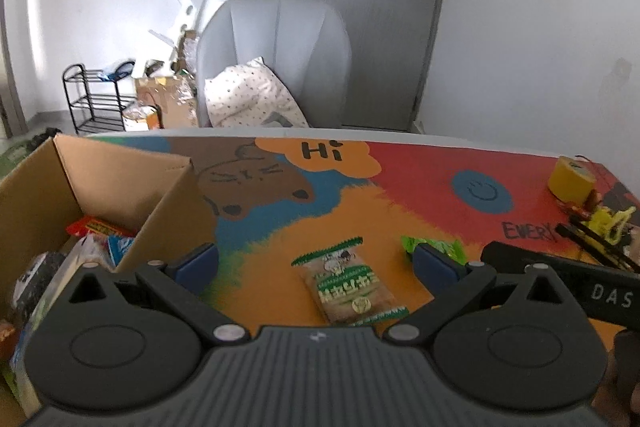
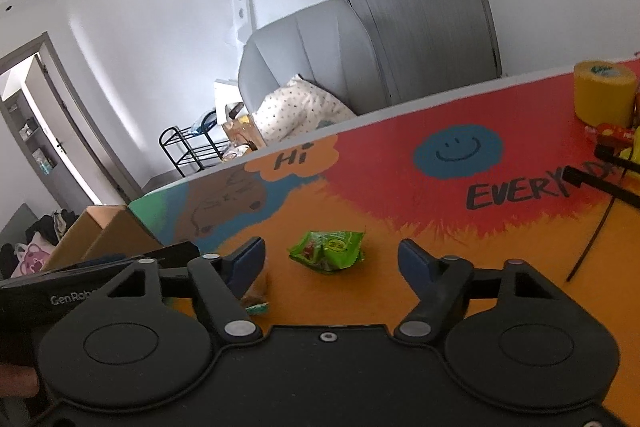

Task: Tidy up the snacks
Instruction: 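Grasp the green-wrapped bread pack with the left gripper while the right gripper grasps the green candy bag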

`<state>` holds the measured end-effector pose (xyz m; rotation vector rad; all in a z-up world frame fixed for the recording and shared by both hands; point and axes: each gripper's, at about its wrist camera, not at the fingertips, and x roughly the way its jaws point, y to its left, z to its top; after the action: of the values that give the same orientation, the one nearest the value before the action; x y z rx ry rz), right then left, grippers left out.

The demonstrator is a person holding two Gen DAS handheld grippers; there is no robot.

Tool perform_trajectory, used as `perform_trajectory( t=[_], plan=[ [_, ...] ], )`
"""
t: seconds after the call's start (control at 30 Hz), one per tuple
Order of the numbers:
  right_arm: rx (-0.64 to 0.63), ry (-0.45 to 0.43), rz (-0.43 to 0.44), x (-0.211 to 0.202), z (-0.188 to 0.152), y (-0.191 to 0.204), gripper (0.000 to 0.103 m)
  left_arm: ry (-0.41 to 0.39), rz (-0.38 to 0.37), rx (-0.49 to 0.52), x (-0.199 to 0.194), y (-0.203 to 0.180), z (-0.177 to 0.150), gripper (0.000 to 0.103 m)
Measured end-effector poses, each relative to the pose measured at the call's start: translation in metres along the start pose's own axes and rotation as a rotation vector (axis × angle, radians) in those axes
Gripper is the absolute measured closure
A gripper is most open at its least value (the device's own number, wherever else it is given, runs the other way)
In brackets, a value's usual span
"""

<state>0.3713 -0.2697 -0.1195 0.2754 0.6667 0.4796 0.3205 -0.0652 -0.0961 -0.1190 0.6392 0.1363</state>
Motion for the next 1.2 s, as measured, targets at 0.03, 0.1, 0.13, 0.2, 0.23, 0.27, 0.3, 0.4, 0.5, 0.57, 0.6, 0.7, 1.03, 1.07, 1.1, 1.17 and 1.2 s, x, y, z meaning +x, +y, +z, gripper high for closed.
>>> perform_trajectory(
  t=[0.03, 0.1, 0.13, 0.2, 0.23, 0.27, 0.3, 0.4, 0.5, 0.57, 0.6, 0.7, 1.03, 1.07, 1.1, 1.17, 1.2],
  plan=[
    [0.005, 0.004, 0.000, 0.003, 0.000, -0.002, 0.030, 0.005, -0.006, -0.011, 0.003, 0.000, 0.000, 0.001],
    [0.010, 0.009, 0.000, 0.007, 0.001, -0.006, 0.030, 0.027, -0.026, -0.049, 0.010, 0.003, -0.001, 0.001],
    [0.014, 0.015, 0.000, 0.011, 0.000, -0.007, 0.030, 0.030, -0.026, -0.057, 0.013, 0.003, -0.002, 0.002],
    [0.019, 0.025, 0.002, 0.017, 0.000, -0.010, 0.031, 0.043, -0.017, -0.051, 0.021, 0.001, -0.004, 0.003],
    [0.023, 0.030, 0.002, 0.020, 0.001, -0.011, 0.031, 0.056, -0.016, -0.055, 0.025, 0.001, -0.005, 0.003],
    [0.027, 0.034, 0.003, 0.023, 0.001, -0.012, 0.031, 0.069, -0.020, -0.065, 0.030, 0.001, -0.007, 0.003],
    [0.031, 0.038, 0.005, 0.025, 0.001, -0.013, 0.032, 0.081, -0.022, -0.077, 0.034, 0.002, -0.008, 0.004],
    [0.037, 0.045, 0.008, 0.032, 0.004, -0.015, 0.032, 0.102, -0.023, -0.085, 0.044, 0.003, -0.010, 0.005],
    [0.044, 0.044, 0.008, 0.035, 0.007, -0.017, 0.032, 0.114, -0.026, -0.089, 0.053, 0.001, -0.012, 0.005],
    [0.045, 0.044, 0.007, 0.037, 0.009, -0.018, 0.032, 0.120, -0.031, -0.087, 0.058, -0.002, -0.012, 0.005],
    [0.046, 0.045, 0.006, 0.038, 0.009, -0.019, 0.032, 0.121, -0.033, -0.083, 0.061, -0.003, -0.013, 0.006],
    [0.047, 0.053, 0.007, 0.044, 0.010, -0.017, 0.032, 0.141, -0.006, -0.037, 0.067, -0.011, -0.016, 0.015],
    [0.009, 0.086, 0.009, 0.068, 0.005, 0.001, 0.032, 0.132, 0.007, -0.066, 0.060, 0.005, -0.013, 0.056],
    [-0.005, 0.086, -0.003, 0.069, 0.005, 0.004, 0.033, 0.129, 0.002, -0.072, 0.059, 0.006, -0.014, 0.056],
    [-0.019, 0.086, -0.011, 0.070, 0.005, 0.005, 0.044, 0.128, -0.002, -0.074, 0.059, 0.006, -0.014, 0.056],
    [-0.033, 0.107, 0.007, 0.072, 0.005, 0.006, 0.065, 0.128, -0.006, -0.078, 0.058, 0.008, -0.015, 0.056],
    [-0.041, 0.120, 0.010, 0.071, 0.004, 0.006, 0.075, 0.129, -0.008, -0.082, 0.057, 0.009, -0.015, 0.056]
  ],
)
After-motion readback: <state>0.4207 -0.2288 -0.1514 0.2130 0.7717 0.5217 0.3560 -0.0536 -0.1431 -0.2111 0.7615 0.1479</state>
